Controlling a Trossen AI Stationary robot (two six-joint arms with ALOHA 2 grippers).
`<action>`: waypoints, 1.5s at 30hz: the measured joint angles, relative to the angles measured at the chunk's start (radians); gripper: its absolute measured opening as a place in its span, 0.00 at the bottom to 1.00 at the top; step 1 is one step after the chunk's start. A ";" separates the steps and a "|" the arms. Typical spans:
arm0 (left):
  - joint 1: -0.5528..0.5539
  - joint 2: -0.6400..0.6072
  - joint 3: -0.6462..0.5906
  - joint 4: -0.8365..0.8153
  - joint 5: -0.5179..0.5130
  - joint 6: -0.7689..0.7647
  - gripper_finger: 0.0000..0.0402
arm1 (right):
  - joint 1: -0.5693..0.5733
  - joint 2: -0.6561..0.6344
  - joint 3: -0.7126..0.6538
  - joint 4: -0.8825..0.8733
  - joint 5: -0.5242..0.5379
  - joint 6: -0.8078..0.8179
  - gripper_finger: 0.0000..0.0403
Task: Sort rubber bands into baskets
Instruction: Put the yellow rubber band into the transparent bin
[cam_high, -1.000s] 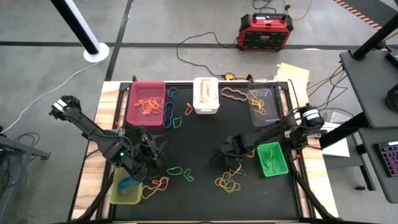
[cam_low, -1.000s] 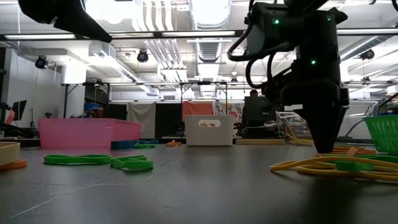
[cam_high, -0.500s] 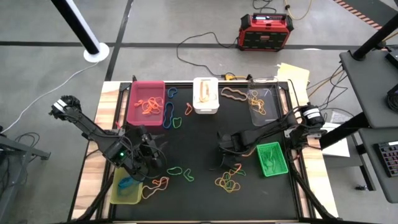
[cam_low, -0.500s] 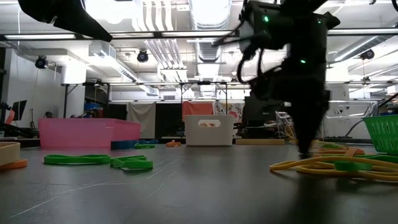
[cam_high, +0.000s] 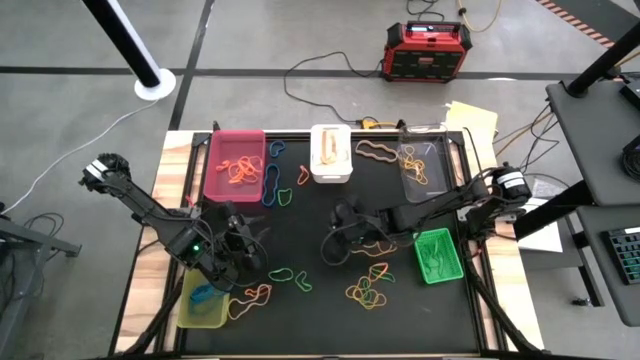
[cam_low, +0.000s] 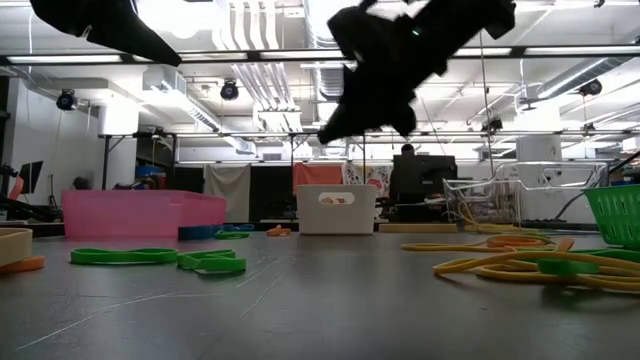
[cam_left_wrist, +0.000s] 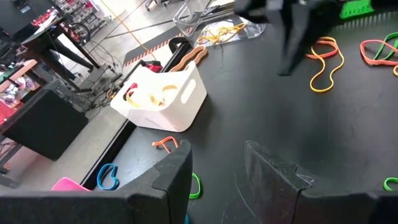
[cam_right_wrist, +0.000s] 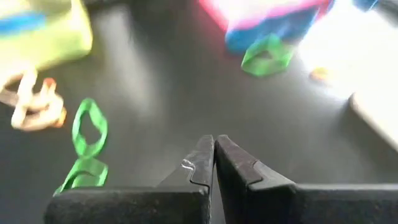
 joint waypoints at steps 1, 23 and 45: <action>0.000 0.000 0.000 0.000 0.000 0.000 0.33 | 0.000 0.000 0.000 0.036 0.040 -0.030 0.02; 0.001 0.000 0.000 0.022 0.000 0.009 0.33 | 0.014 0.000 -0.012 -0.564 -0.282 -0.051 0.35; 0.002 0.000 0.000 0.034 -0.023 0.011 0.33 | 0.014 -0.006 -0.251 -0.250 -0.207 -0.058 0.34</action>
